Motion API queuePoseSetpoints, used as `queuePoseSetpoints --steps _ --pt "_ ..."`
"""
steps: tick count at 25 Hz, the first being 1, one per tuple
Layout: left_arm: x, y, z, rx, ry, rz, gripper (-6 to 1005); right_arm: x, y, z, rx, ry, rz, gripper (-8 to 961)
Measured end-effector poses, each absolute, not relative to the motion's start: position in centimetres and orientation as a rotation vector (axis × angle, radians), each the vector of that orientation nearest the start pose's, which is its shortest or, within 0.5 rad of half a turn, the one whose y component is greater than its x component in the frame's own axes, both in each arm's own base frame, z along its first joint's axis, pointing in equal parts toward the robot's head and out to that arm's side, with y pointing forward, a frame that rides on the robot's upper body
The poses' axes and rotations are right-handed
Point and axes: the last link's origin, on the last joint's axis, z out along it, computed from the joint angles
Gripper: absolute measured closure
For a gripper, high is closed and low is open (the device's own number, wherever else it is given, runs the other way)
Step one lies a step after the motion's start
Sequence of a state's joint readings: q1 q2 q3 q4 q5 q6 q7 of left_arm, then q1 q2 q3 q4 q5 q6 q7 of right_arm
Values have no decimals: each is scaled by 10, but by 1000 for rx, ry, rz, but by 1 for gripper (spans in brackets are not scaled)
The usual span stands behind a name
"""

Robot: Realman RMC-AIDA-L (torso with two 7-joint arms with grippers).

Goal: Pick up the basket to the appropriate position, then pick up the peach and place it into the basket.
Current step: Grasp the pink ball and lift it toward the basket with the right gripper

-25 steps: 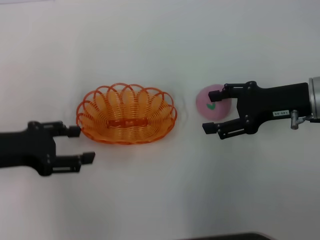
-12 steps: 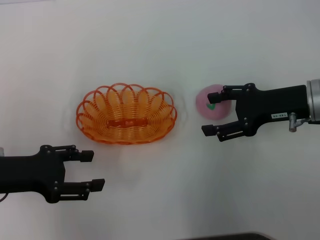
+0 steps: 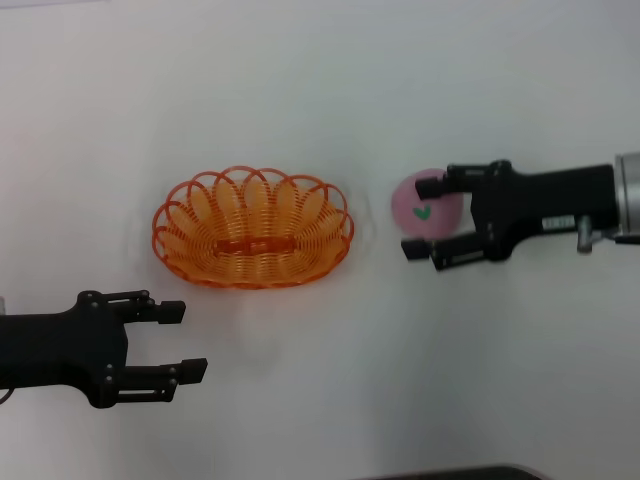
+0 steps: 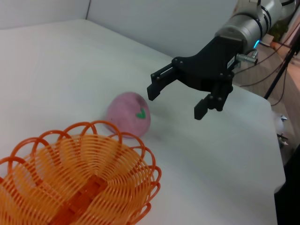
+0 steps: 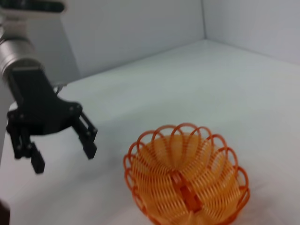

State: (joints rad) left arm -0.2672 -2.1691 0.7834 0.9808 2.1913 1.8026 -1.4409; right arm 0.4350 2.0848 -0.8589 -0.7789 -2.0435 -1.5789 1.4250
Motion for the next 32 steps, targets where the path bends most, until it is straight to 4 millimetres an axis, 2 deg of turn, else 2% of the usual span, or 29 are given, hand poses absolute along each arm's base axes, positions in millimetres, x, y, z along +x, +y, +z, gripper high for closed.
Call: queuePoseSetpoints --steps 2,5,10,12,17,25,32 --pt "-292 238 -3 -2951 -712 -479 238 269 307 -3 -2852 703 554 38" --pt "-291 238 -3 -2952 -711 -483 238 256 315 13 -2838 936 639 38" --pt "-291 238 -2 -2955 -705 -481 237 238 333 34 -2778 1316 642 38" --pt "-291 238 -2 -2958 -704 -482 237 230 337 41 -2762 1406 604 38" --pt "-289 237 -1 -2977 -675 -485 238 220 354 48 -2627 1651 342 38" --pt "-290 237 -1 -2979 -617 -476 238 202 372 51 -2499 1666 -48 38" --pt "-290 237 -3 -2984 -619 -474 237 186 383 36 -2449 1501 -421 38"
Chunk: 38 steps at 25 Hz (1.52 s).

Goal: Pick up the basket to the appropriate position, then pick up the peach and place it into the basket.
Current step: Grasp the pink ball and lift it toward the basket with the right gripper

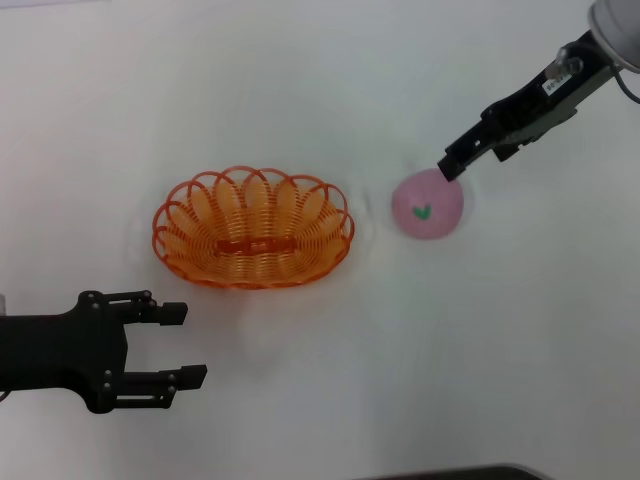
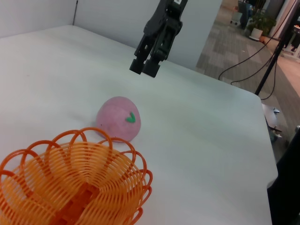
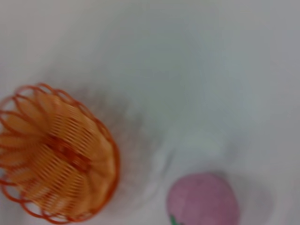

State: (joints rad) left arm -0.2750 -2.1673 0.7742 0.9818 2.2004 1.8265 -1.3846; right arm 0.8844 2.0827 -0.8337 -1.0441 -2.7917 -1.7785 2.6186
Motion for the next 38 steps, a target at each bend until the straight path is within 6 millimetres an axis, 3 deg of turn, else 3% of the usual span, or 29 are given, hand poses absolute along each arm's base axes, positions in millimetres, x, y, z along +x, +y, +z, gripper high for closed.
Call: queuePoseSetpoints --steps 9,27,38 --pt "-290 237 -3 -2988 -622 -472 237 179 389 22 -2418 1343 -585 39" --pt "-292 236 -8 -2977 -650 -478 238 170 391 -9 -2460 1302 -559 48" --pt "-293 238 -8 -2967 -649 -471 237 180 389 -26 -2459 1301 -611 84"
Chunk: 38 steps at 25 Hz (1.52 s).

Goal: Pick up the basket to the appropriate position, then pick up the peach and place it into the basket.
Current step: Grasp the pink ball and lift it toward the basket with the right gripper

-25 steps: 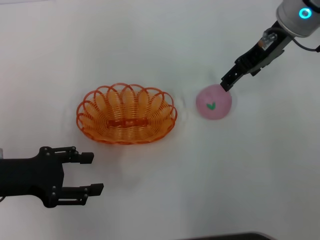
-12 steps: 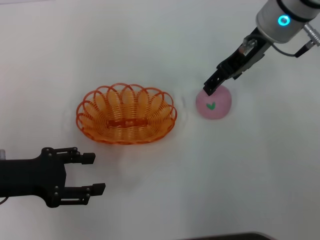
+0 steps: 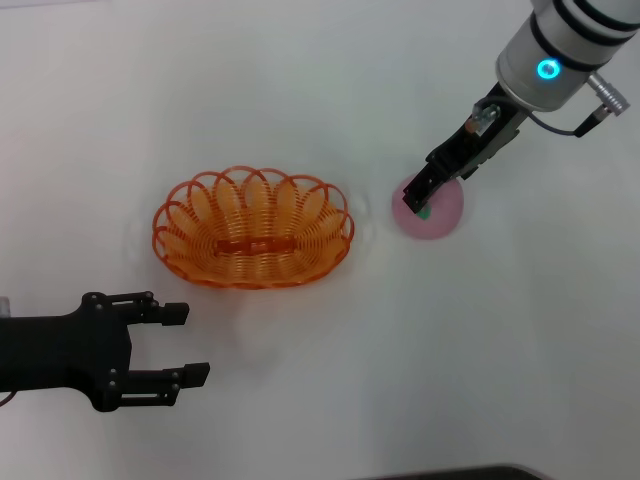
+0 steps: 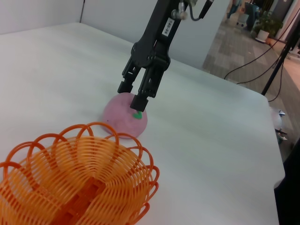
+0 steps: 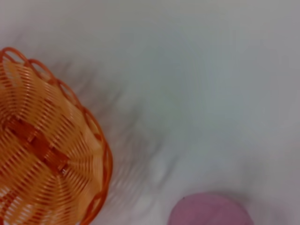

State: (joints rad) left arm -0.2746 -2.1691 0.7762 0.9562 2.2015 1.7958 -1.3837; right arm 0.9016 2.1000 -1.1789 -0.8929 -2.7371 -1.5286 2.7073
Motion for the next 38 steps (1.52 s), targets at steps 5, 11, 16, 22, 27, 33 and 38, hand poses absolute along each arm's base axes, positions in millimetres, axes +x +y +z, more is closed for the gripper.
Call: queuePoseSetpoints --steps 5,11,16,22,27,33,38 --pt "-293 238 -7 -2967 -648 -470 237 182 389 -32 -2458 1293 -632 100" --pt "-294 238 -7 -2966 -646 -467 237 181 389 -38 -2472 1289 -640 120" --pt "-294 238 -7 -2967 -647 -466 237 180 388 -41 -2464 1291 -645 136" --pt "-294 238 -7 -2968 -649 -467 238 182 388 -44 -2448 1296 -669 188" --pt "-294 238 -7 -2969 -648 -468 238 181 387 -47 -2441 1260 -705 284" --pt "-294 238 -7 -2969 -647 -468 238 178 388 -46 -2447 1243 -699 414" --pt "-294 238 -6 -2966 -647 -467 238 173 387 -40 -2469 1230 -694 556"
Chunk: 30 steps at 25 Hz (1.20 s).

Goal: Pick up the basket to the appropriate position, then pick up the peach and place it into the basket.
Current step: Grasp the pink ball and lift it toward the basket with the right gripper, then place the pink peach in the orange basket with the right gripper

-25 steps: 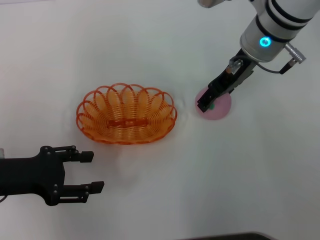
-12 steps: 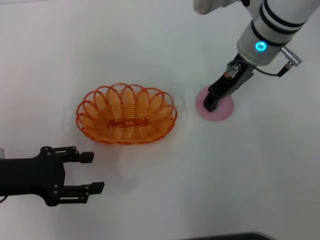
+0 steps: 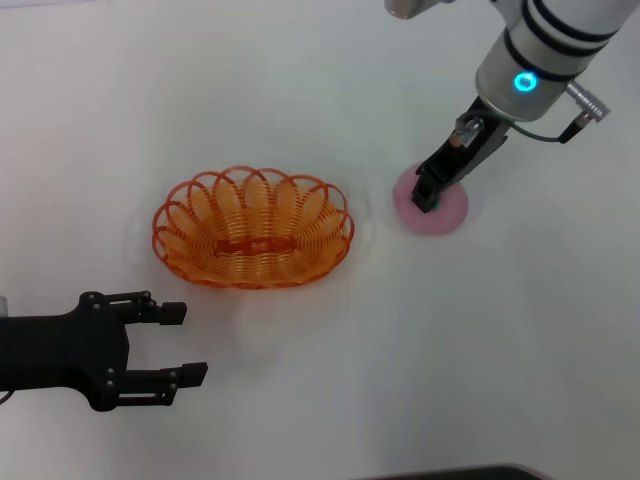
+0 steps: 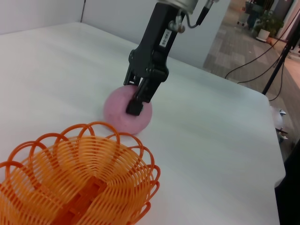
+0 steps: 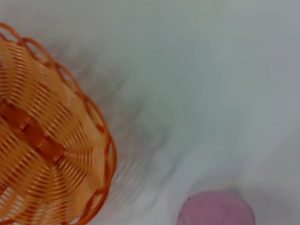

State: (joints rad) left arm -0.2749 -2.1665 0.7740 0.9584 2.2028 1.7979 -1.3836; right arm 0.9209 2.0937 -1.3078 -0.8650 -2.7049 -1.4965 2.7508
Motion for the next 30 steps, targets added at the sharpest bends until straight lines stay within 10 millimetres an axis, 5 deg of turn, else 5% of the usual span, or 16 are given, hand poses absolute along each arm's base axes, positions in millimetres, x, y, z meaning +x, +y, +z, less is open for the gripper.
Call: queuePoseSetpoints --steps 16,23,30 --pt "-293 238 -6 -2970 -642 -465 237 125 385 -13 -2702 1083 -527 715" --pt "-293 239 -6 -2967 -640 -464 238 95 378 -26 -2859 963 -432 735" --pt "-292 239 -7 -2969 -638 -465 237 87 378 -60 -2890 857 -412 737"
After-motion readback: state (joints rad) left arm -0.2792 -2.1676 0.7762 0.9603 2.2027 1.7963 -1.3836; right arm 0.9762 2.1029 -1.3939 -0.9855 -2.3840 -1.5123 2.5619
